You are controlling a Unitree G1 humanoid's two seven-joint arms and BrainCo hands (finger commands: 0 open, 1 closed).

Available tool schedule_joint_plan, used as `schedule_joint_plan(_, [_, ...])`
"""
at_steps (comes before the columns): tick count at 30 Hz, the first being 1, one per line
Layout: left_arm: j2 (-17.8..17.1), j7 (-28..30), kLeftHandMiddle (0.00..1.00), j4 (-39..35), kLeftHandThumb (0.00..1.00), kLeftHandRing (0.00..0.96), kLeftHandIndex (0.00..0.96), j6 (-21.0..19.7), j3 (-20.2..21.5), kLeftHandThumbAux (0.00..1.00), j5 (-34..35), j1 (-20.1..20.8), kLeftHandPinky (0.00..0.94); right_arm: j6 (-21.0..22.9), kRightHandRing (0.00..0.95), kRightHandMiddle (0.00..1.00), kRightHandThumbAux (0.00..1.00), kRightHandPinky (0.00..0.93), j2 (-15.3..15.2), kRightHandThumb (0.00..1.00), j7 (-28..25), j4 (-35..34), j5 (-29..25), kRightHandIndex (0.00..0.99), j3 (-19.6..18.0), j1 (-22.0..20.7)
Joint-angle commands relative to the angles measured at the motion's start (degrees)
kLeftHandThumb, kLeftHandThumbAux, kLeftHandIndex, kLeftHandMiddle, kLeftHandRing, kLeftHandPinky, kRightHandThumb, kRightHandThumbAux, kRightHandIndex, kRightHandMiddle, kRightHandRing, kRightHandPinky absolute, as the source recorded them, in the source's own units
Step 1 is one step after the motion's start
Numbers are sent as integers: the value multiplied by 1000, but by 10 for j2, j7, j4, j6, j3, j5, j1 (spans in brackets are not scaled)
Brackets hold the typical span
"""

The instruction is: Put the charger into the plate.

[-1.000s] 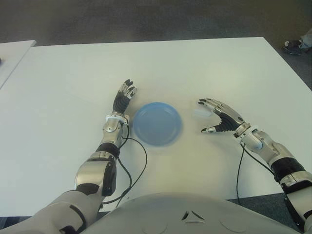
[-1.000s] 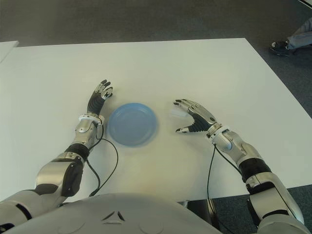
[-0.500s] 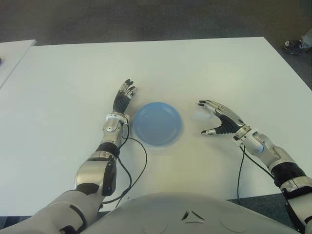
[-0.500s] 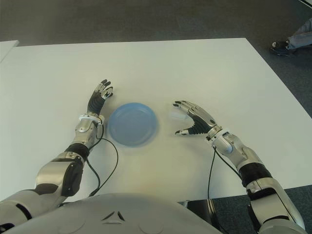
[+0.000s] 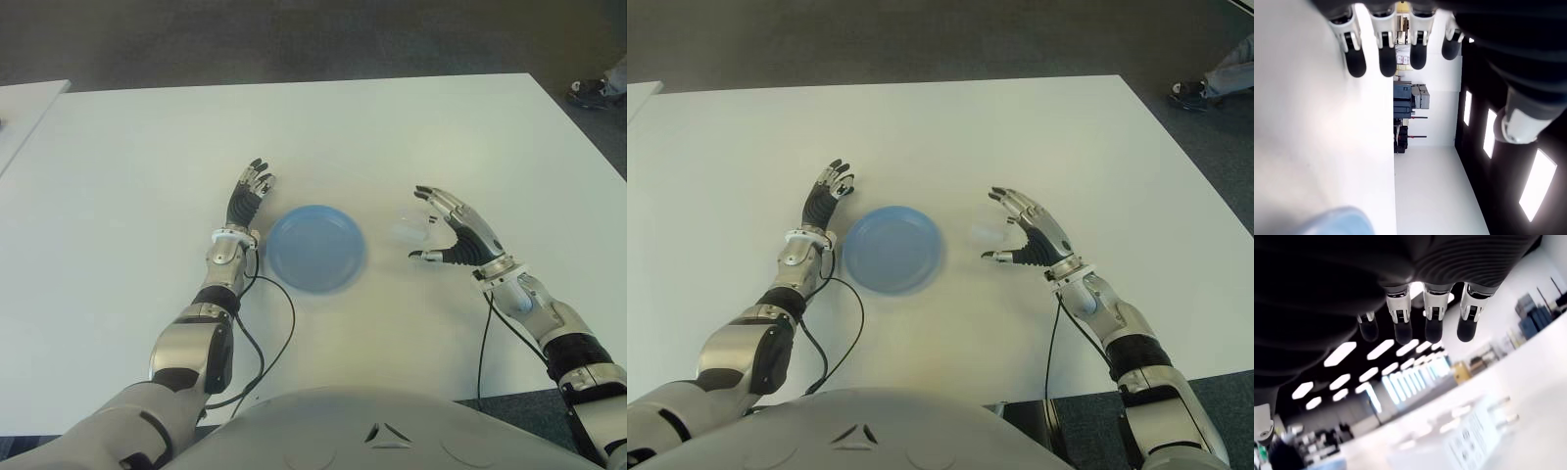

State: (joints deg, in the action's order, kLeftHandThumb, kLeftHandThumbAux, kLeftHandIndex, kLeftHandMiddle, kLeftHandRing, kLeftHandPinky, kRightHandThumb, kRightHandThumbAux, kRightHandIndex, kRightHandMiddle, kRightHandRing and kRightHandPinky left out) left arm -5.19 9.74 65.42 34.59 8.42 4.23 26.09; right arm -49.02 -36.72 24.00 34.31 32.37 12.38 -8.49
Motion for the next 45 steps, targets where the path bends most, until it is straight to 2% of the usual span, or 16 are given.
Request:
schedule_joint_plan(1, [0, -4, 113, 21, 0, 147, 0, -24, -5, 530, -11, -20, 183, -38, 54, 40, 473, 52, 37, 210, 63, 41, 14, 0, -14, -51])
schedule_joint_plan(9, [3, -13, 119, 19, 0, 152, 0, -19, -7, 526, -17, -22, 193, -53, 41, 44, 413, 35, 57, 353, 135, 37, 46, 0, -32, -71])
schedule_joint_plan(17, [5, -16, 108, 16, 0, 143, 0, -20, -10, 530, -21, -26, 181, -49, 11, 23, 373, 18, 61, 388, 194, 37, 82, 0, -32, -78])
schedule_joint_plan(26, [4, -21, 107, 15, 0, 141, 0, -23, -10, 530, -23, -25, 187, -44, 0, 14, 335, 1, 64, 404, 213, 41, 97, 0, -28, -87])
schedule_joint_plan(31, [5, -22, 116, 16, 0, 150, 0, -22, -10, 525, -23, -25, 198, -38, 0, 2, 286, 0, 64, 413, 207, 47, 102, 0, -20, -94])
schedule_joint_plan(34, [5, -22, 117, 13, 0, 151, 0, -22, -11, 524, -24, -26, 197, -21, 0, 0, 258, 0, 54, 413, 196, 61, 120, 0, -6, -103])
schedule_joint_plan(38, [4, -24, 119, 11, 0, 154, 0, -23, -11, 526, -25, -26, 203, 16, 0, 0, 188, 0, 38, 395, 145, 75, 131, 0, 14, -109])
schedule_joint_plan(43, [4, -25, 126, 10, 0, 161, 0, -24, -10, 527, -26, -26, 209, 56, 0, 0, 133, 0, 24, 362, 84, 58, 132, 0, 27, -105])
schedule_joint_plan(45, [4, -24, 129, 9, 0, 164, 0, -23, -10, 527, -26, -27, 210, 84, 0, 0, 120, 0, 15, 347, 29, 44, 129, 0, 35, -101])
